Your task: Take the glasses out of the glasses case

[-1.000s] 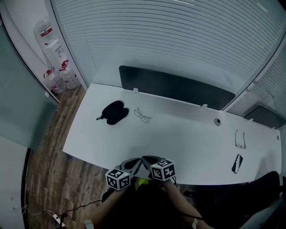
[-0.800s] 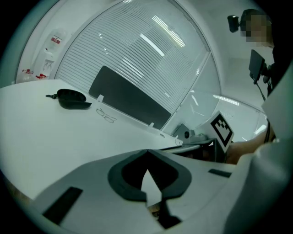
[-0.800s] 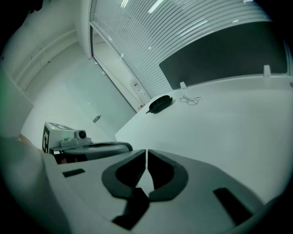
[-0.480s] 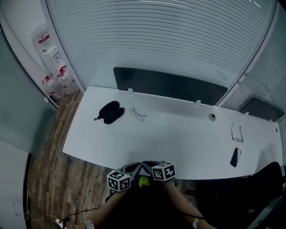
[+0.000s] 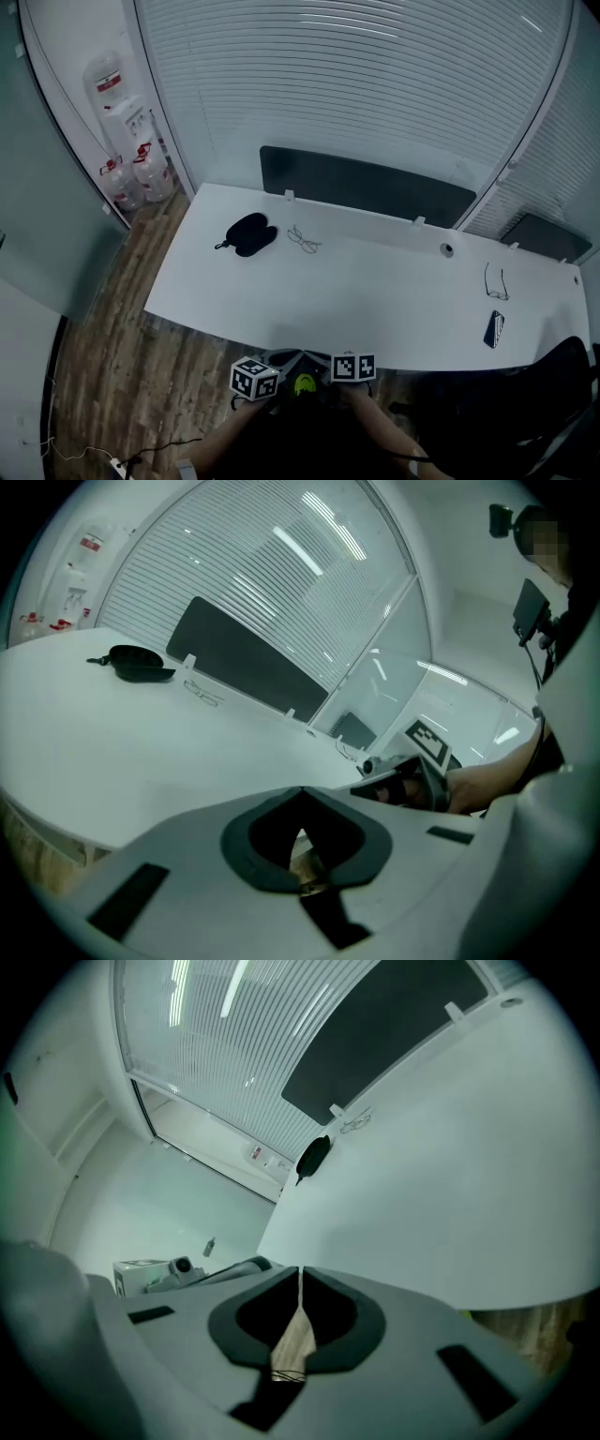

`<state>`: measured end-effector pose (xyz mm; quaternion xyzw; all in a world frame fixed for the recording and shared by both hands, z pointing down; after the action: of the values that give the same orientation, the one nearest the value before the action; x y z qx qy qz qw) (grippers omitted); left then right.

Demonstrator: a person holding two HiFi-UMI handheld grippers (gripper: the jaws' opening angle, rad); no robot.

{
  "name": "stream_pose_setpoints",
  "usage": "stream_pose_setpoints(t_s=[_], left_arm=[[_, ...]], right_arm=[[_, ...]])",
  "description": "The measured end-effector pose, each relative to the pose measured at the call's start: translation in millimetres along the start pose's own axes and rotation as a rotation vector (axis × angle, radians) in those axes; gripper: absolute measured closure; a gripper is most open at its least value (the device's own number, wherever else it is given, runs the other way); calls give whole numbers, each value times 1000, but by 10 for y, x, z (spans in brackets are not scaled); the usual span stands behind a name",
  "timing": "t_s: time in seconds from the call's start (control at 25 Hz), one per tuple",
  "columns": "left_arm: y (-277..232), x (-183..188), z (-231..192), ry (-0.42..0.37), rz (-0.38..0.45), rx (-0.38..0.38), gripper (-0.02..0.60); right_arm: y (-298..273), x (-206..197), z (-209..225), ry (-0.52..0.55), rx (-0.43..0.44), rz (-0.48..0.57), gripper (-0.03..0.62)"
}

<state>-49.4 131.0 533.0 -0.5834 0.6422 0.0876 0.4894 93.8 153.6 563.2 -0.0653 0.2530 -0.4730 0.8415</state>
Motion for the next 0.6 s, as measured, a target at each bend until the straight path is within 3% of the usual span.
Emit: stream_pose_setpoints(t_s=[0.16,0.6], left_arm=[[199,-102,22,29,11,-12,575],[682,-535,197,-11,1,-39,575]], right_arm=[[-32,-156,-159,28,-24,-18,566],[0,-820,-438,48,-63,17,566]])
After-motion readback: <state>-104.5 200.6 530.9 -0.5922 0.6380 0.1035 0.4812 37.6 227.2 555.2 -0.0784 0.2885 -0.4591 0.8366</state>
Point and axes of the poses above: the fingertips, and each gripper's own axes: y backward along the fingers, z to its right, x out of its top, the point moved 9 cm from there along y, backward along the fingers, and after that the axes turned 5 degrees about x, right-handed, at the moved point
